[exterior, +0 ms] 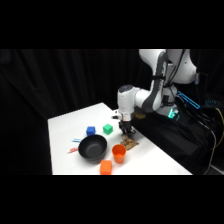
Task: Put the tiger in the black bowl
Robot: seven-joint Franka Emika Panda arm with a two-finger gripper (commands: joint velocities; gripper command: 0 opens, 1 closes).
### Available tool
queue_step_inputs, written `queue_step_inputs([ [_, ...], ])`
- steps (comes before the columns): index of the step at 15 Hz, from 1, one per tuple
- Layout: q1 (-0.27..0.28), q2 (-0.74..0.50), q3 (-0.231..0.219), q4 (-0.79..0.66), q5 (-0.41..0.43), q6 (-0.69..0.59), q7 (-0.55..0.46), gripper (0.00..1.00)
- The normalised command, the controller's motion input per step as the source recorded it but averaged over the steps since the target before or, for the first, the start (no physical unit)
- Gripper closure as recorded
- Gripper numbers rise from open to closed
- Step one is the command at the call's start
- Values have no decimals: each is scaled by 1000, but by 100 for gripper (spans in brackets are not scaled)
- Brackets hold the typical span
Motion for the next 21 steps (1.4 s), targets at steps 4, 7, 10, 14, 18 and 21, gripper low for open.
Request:
queue_step_inputs([
  [4,-65,85,79,5,32,113,6,94],
  [7,-77,-29,79,-60,55,50,4,94],
  [10,-6,-374,1,-200,-20,-96,96,94],
  [14,67,-778,-76,-227,-134,-452,212,95],
  [18,39,-702,-29,19,-204,-559,232,95],
  [21,6,-280,29,328,-136,-448,156,95],
])
